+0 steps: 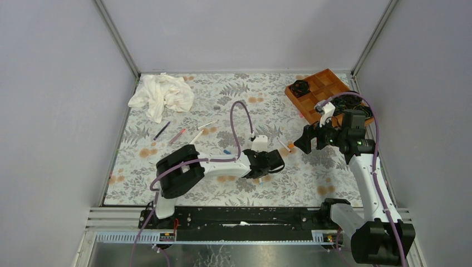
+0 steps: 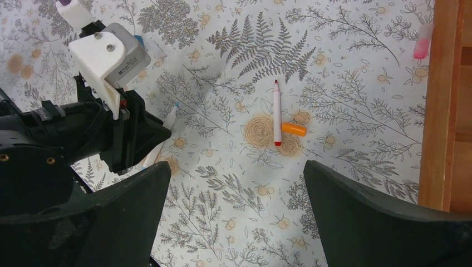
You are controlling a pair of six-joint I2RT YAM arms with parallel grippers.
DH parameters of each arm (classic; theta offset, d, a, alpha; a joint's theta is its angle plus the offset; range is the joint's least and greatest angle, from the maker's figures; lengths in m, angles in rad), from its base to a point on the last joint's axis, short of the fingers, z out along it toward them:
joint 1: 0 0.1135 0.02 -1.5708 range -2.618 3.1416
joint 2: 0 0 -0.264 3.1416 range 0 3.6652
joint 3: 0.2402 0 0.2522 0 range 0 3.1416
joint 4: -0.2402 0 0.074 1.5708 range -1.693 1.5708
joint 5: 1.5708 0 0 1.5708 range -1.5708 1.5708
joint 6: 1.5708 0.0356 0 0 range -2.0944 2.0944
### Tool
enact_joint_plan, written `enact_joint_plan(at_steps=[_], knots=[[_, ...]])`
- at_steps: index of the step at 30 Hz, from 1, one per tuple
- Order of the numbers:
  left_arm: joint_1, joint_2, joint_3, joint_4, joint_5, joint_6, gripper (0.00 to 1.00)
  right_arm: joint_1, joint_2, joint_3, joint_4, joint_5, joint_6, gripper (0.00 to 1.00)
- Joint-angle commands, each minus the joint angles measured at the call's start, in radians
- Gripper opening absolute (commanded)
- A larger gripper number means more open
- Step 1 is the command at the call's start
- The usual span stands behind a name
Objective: Insert the pens into the pen caps
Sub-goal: Pick up the pen from the center of the board.
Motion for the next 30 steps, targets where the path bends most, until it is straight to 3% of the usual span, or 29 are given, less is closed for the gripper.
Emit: enact_joint_plan(at_steps=[1,11,19,24,30], knots=[[-0.019,0.072,0.048,-0.139,-0.048,0.001,0.32,-0.002,-0.020,0.014,0.005,-0.020,-0.010,1.00],[-0.028,0.105,0.035,-0.151,-0.040,-0.020,0.32,-0.002,-0.026,0.014,0.005,-0.032,-0.008,1.00],[-0.017,0.041,0.025,-0.057,-0.036,-0.017,0.04,-0.002,-0.010,0.008,-0.002,-0.074,-0.008,1.00],[0.002,-0.048,-0.018,0.058,-0.050,-0.001,0.00,-0.002,0.052,-0.004,-0.020,-0.180,-0.017,1.00],[0.049,-0.180,-0.112,0.217,-0.015,0.001,0.00,0.015,0.106,-0.068,0.071,-0.313,0.065,0.99]])
